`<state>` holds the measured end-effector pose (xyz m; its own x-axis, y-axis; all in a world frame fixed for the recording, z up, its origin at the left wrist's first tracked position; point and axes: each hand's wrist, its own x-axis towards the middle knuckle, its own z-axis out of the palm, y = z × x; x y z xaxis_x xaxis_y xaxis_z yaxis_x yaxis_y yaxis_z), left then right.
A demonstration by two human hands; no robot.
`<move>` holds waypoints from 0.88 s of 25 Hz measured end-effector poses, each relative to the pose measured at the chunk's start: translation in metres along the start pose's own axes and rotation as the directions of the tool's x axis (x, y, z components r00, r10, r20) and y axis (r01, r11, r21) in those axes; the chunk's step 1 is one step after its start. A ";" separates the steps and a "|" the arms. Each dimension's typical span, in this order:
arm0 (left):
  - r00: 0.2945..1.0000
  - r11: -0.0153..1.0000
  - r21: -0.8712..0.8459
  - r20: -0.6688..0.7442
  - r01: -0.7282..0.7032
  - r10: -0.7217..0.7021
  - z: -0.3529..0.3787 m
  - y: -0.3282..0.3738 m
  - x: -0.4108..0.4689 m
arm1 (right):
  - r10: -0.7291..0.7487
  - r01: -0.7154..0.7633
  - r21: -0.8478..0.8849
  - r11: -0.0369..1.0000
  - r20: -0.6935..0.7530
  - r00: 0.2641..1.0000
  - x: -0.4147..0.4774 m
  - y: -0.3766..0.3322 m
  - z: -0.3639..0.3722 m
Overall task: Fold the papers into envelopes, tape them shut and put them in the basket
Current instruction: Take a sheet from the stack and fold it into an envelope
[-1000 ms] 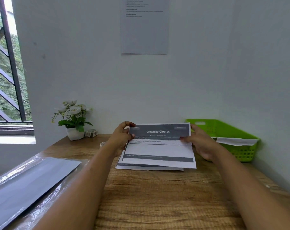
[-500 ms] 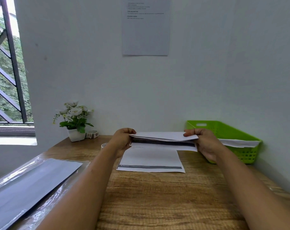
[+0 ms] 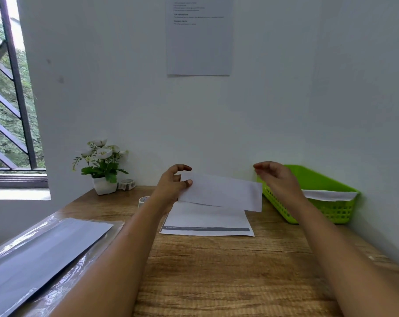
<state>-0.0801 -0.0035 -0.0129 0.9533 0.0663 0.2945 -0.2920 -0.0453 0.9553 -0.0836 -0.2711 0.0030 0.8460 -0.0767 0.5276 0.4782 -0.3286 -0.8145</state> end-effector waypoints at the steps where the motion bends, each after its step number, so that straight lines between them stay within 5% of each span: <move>1: 1.000 1.000 0.010 0.018 -0.025 0.025 0.003 0.001 -0.001 | -0.088 0.104 -0.214 0.971 0.086 0.992 -0.003 0.001 0.006; 3: 0.994 0.993 0.061 0.045 -0.105 0.102 0.012 0.003 -0.003 | -0.176 0.292 -0.535 0.793 0.257 0.950 -0.010 0.004 0.022; 6: 0.956 0.911 0.294 0.039 -0.291 0.292 0.023 0.008 -0.004 | -0.285 0.389 -0.619 0.682 0.265 0.921 -0.015 0.004 0.033; 7: 0.913 0.802 0.454 0.071 -0.388 0.402 0.025 0.010 -0.004 | -0.317 0.399 -0.618 0.678 0.243 0.917 -0.016 0.004 0.032; 9: 0.748 0.353 0.751 0.271 -0.558 0.606 0.030 0.009 -0.002 | -0.379 0.425 -0.635 0.645 0.217 0.899 -0.016 0.005 0.031; 10: 0.669 0.107 0.817 0.380 -0.567 0.639 0.035 0.007 -0.002 | -0.406 0.442 -0.651 0.617 0.219 0.888 -0.016 0.005 0.032; 12: 0.603 -0.137 0.834 0.490 -0.534 0.629 0.048 0.004 -0.007 | -0.461 0.490 -0.681 0.545 0.244 0.853 -0.018 0.004 0.039; 18: 0.561 -0.218 0.846 0.494 -0.487 0.664 0.048 0.003 -0.011 | -0.551 0.503 -0.760 0.412 0.232 0.802 -0.014 0.003 0.032; 22: 0.632 -0.100 0.906 0.362 -0.411 0.685 0.011 -0.001 -0.003 | -0.487 0.357 -0.794 0.493 0.089 0.869 -0.003 0.011 -0.003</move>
<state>-0.0819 -0.0148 -0.0151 0.4299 -0.3499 0.8323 -0.2927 -0.9261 -0.2382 -0.0812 -0.2771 -0.0072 0.5233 0.1766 0.8336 0.3502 -0.9364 -0.0215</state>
